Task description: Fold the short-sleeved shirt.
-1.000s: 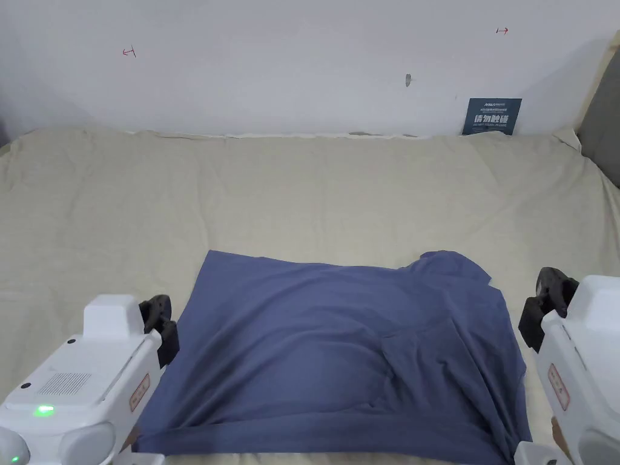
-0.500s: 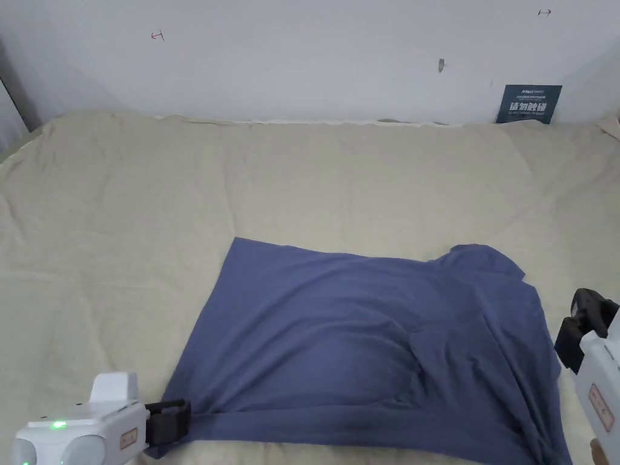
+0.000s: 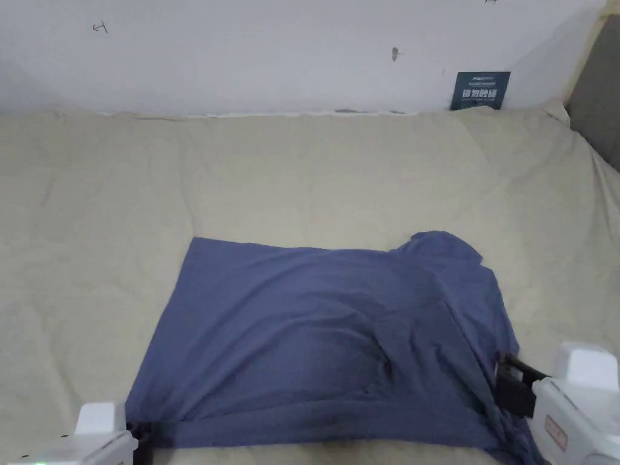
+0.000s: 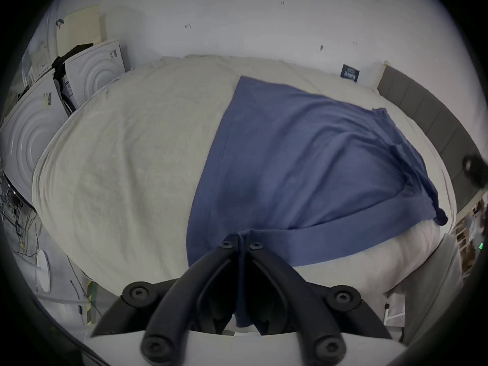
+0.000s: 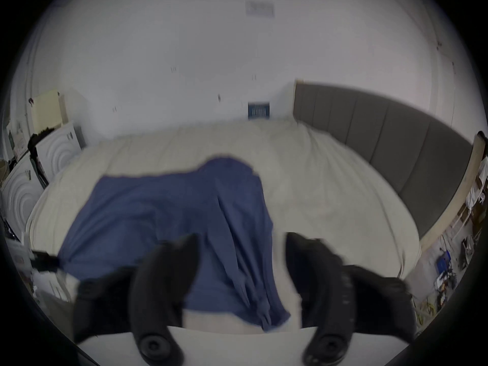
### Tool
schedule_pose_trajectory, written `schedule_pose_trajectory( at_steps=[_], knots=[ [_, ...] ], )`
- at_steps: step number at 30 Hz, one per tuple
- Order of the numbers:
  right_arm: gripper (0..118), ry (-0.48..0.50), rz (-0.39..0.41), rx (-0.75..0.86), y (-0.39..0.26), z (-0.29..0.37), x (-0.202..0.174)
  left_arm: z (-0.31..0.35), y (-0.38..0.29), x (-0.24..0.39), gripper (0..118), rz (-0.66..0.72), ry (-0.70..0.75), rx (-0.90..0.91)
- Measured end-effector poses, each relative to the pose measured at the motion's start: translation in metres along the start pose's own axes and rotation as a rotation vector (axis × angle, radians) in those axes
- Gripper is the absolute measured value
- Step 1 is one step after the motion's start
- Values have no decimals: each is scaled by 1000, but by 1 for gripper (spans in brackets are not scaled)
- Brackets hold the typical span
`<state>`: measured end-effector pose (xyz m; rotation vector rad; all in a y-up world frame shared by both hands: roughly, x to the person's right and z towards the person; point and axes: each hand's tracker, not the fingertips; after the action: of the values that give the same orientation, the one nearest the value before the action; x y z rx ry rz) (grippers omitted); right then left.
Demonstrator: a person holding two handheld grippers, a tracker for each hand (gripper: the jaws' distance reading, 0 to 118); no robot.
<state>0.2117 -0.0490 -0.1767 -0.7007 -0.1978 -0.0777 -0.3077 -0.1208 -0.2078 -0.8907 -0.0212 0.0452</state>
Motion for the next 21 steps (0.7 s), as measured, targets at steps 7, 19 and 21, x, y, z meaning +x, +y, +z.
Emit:
schedule_pose_trajectory(
  at_steps=[7,19,21],
  knots=[
    [111,24,58,-198,-50,-56,2,16,14,5,4,15,-24,47],
    [11,89,27,-168,-37,-4,-19,22,24,3,4,65,-16,84],
    [11,101,-3,-113,-24,-7,-2,27,35,1,4,101,-22,129]
  ],
)
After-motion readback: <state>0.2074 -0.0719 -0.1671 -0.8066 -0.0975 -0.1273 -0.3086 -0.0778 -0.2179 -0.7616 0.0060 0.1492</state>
